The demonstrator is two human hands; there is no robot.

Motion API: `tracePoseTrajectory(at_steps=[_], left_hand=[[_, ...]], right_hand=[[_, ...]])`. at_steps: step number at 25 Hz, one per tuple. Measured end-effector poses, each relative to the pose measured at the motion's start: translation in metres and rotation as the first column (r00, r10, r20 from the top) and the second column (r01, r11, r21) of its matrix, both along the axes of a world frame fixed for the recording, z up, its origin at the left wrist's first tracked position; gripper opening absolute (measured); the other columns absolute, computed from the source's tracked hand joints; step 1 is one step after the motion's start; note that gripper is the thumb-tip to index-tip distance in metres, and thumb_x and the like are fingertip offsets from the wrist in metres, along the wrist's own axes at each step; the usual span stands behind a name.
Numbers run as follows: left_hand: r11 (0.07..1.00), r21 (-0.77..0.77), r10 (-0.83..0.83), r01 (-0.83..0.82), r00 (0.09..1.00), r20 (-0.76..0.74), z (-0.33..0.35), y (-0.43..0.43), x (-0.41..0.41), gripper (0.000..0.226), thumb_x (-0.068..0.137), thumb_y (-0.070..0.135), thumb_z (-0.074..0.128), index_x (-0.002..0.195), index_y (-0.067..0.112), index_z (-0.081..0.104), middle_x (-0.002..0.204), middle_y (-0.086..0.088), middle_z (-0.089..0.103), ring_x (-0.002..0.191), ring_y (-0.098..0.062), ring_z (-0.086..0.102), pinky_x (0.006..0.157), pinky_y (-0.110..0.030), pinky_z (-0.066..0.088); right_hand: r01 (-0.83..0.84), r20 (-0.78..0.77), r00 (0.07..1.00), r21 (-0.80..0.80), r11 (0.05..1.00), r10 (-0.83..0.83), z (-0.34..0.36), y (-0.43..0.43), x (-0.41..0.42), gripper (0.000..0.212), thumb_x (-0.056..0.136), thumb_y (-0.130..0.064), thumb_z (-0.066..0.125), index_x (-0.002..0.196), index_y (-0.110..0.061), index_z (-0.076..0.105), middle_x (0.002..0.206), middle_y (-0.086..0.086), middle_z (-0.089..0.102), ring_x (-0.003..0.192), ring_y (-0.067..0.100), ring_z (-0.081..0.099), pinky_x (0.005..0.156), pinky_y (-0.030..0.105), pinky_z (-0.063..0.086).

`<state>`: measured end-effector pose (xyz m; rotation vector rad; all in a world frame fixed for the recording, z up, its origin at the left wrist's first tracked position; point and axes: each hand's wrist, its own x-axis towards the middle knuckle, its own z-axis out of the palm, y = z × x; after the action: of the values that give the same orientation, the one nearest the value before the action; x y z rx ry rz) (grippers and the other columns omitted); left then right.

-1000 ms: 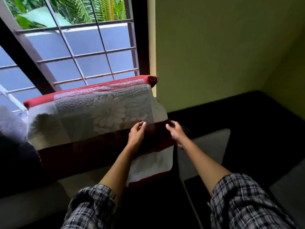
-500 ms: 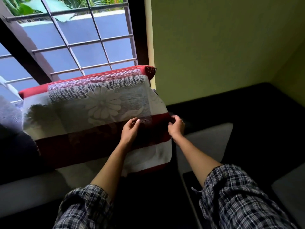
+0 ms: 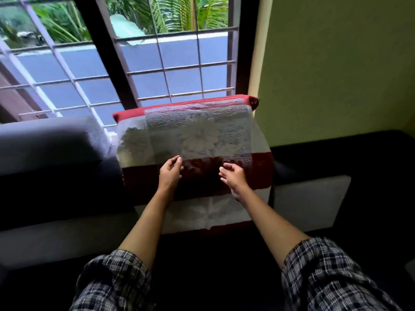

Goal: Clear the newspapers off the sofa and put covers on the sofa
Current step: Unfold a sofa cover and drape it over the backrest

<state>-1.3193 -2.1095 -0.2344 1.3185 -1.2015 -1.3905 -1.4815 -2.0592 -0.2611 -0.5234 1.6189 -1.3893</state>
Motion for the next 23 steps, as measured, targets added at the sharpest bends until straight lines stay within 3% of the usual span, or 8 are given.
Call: tracePoseTrajectory(at_steps=[4, 6, 9, 11, 14, 19, 21, 23], left_hand=[[0.999, -0.028, 0.013, -0.016, 0.997, -0.074, 0.014, -0.022, 0.081, 0.027, 0.096, 0.021, 0.048, 0.120, 0.011, 0.054, 0.087, 0.005, 0.056, 0.075, -0.005, 0.053, 0.067, -0.020, 0.039], [0.998, -0.043, -0.038, 0.034, 0.995, -0.087, 0.019, -0.036, 0.121, 0.021, 0.096, 0.022, 0.048, 0.116, 0.016, 0.054, 0.087, 0.006, 0.057, 0.076, -0.005, 0.053, 0.068, -0.021, 0.040], [0.989, -0.069, -0.133, 0.129, 0.989, -0.068, 0.024, -0.059, 0.168, 0.018, 0.096, 0.018, 0.048, 0.112, 0.014, 0.055, 0.082, 0.006, 0.058, 0.071, -0.004, 0.053, 0.064, -0.020, 0.040], [0.978, -0.094, -0.192, 0.185, 0.979, -0.068, 0.027, -0.076, 0.195, 0.018, 0.096, 0.013, 0.048, 0.112, 0.009, 0.056, 0.079, 0.002, 0.059, 0.065, -0.003, 0.054, 0.060, -0.017, 0.043], [0.961, -0.111, -0.257, 0.252, 0.966, -0.029, 0.030, -0.103, 0.222, 0.019, 0.093, 0.009, 0.051, 0.111, 0.007, 0.059, 0.083, 0.000, 0.061, 0.071, -0.007, 0.055, 0.069, -0.020, 0.046], [0.962, -0.085, -0.258, 0.261, 0.965, 0.042, 0.034, -0.144, 0.237, 0.016, 0.092, 0.015, 0.054, 0.105, 0.011, 0.061, 0.086, -0.003, 0.063, 0.072, -0.014, 0.053, 0.069, -0.029, 0.045], [0.960, -0.069, -0.270, 0.273, 0.962, 0.045, 0.038, -0.159, 0.232, 0.014, 0.092, 0.018, 0.052, 0.100, 0.010, 0.062, 0.084, -0.004, 0.061, 0.073, -0.015, 0.052, 0.070, -0.028, 0.044], [0.945, -0.023, -0.325, 0.326, 0.945, 0.015, 0.046, -0.172, 0.225, 0.017, 0.094, 0.017, 0.048, 0.081, 0.014, 0.058, 0.070, 0.000, 0.051, 0.063, -0.010, 0.045, 0.059, -0.023, 0.039]], right_hand=[[0.002, 0.169, 0.985, -0.086, 0.996, 0.013, 0.019, -0.004, 0.083, 0.033, 0.093, -0.003, 0.050, 0.125, 0.006, 0.046, 0.093, 0.009, 0.055, 0.084, 0.018, 0.054, 0.087, 0.033, 0.045], [0.050, 0.179, 0.983, -0.109, 0.993, -0.030, 0.022, -0.005, 0.127, 0.032, 0.094, -0.003, 0.050, 0.125, 0.005, 0.047, 0.100, 0.012, 0.055, 0.092, 0.021, 0.054, 0.094, 0.035, 0.042], [0.150, 0.179, 0.975, -0.115, 0.982, -0.128, 0.019, -0.006, 0.183, 0.030, 0.093, -0.001, 0.049, 0.122, 0.006, 0.049, 0.088, 0.006, 0.055, 0.086, 0.019, 0.055, 0.097, 0.039, 0.042], [0.197, 0.173, 0.969, -0.115, 0.974, -0.175, 0.018, -0.008, 0.223, 0.028, 0.092, 0.000, 0.050, 0.120, 0.005, 0.050, 0.084, 0.005, 0.055, 0.088, 0.021, 0.054, 0.094, 0.038, 0.044], [0.281, 0.153, 0.953, -0.116, 0.953, -0.262, 0.016, -0.015, 0.266, 0.024, 0.091, 0.001, 0.051, 0.115, 0.001, 0.053, 0.084, 0.005, 0.055, 0.084, 0.020, 0.055, 0.078, 0.030, 0.048], [0.347, -0.026, 0.936, -0.106, 0.932, -0.351, 0.011, -0.031, 0.299, 0.012, 0.088, 0.000, 0.055, 0.089, -0.011, 0.056, 0.078, 0.002, 0.056, 0.071, 0.011, 0.056, 0.063, 0.023, 0.047], [0.371, -0.151, 0.913, -0.087, 0.925, -0.380, 0.008, -0.039, 0.308, 0.017, 0.084, -0.003, 0.059, 0.080, -0.019, 0.058, 0.074, 0.001, 0.059, 0.069, 0.015, 0.057, 0.063, 0.030, 0.050], [0.409, -0.268, 0.868, -0.089, 0.908, -0.418, 0.007, -0.056, 0.317, 0.015, 0.079, -0.008, 0.065, 0.075, -0.022, 0.059, 0.072, 0.000, 0.062, 0.067, 0.017, 0.057, 0.066, 0.035, 0.050]])
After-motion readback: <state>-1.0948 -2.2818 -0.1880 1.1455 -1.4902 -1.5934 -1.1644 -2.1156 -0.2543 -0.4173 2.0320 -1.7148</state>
